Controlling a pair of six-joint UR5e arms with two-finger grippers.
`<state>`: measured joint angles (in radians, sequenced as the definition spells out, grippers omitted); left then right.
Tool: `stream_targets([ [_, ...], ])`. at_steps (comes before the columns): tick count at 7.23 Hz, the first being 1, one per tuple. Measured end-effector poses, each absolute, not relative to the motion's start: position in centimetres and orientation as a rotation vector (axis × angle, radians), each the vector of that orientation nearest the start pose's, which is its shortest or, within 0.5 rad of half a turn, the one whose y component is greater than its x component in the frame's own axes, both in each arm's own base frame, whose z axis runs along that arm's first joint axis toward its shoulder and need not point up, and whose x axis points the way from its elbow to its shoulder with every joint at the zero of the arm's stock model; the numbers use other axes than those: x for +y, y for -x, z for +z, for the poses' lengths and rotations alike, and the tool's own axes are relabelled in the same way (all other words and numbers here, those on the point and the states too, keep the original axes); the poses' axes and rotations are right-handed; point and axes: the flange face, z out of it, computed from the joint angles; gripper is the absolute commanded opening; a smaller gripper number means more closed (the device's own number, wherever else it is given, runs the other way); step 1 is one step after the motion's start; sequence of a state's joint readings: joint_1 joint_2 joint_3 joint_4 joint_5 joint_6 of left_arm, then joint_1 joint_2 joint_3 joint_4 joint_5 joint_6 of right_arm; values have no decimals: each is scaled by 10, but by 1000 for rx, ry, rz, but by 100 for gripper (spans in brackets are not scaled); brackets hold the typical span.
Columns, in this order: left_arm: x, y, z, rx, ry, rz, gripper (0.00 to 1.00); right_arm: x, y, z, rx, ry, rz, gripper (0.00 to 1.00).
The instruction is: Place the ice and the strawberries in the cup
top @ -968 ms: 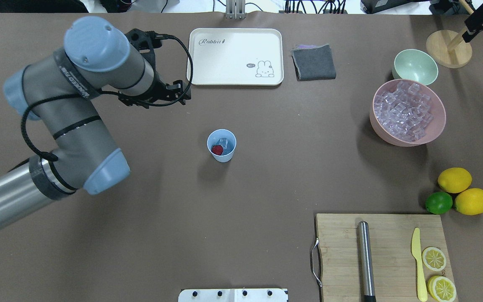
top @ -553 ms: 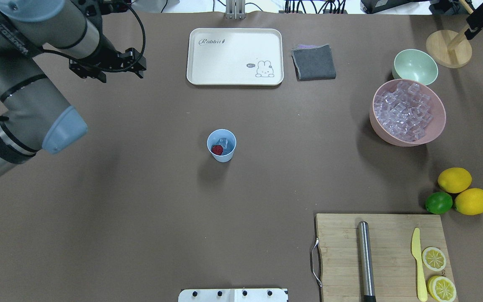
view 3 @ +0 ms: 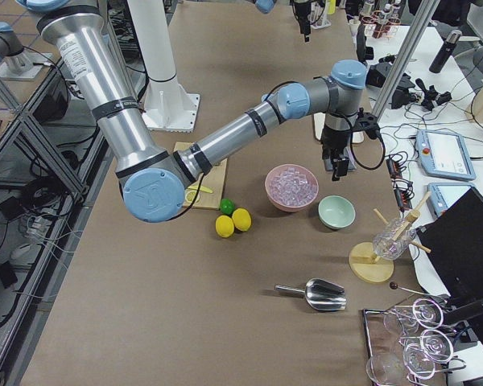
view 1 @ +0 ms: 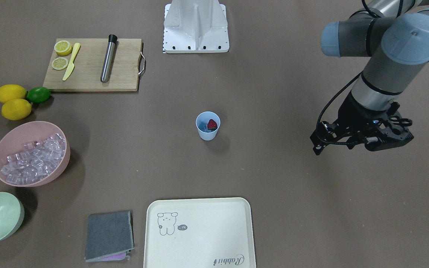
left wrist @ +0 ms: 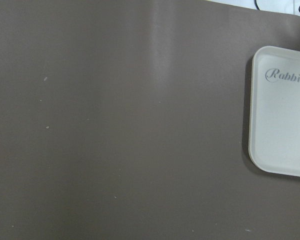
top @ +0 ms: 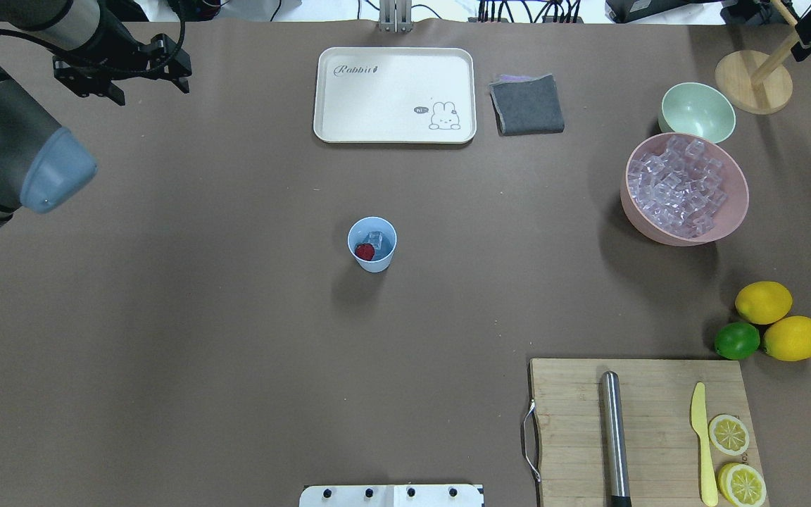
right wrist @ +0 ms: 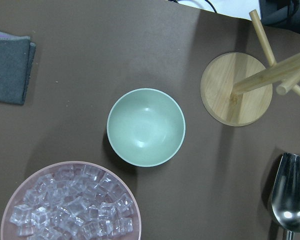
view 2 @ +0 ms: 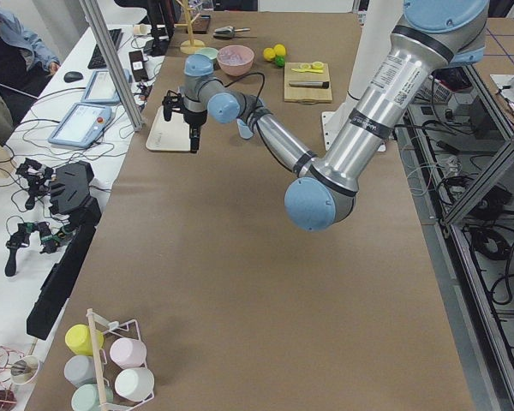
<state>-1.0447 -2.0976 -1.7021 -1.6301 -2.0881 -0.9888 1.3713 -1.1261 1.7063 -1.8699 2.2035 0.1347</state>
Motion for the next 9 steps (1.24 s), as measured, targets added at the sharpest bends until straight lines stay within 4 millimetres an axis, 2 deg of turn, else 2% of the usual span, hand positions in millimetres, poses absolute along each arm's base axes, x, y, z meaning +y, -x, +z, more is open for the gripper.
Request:
stream_targets([
  [1,-613,-230,316,822,-172,-205,97,-631,51,381,-665,-163,-150,99],
  [3,-622,-156,386,785,-162,-141,97,-621,45,378,-664,-180,-147,99],
  [5,-633,-92,445,750,-141,-173,97,-616,45,379,-663,-179,-145,99],
  [7,-642,-33,485,724,-122,-272,97,-614,45,375,-670,-187,-146,99],
  [8,-645,-8,500,713,-112,-315,97,-613,44,375,-667,-187,-145,99],
  [9,-647,8,516,705,-98,-347,97,-613,44,375,-663,-189,-145,99],
])
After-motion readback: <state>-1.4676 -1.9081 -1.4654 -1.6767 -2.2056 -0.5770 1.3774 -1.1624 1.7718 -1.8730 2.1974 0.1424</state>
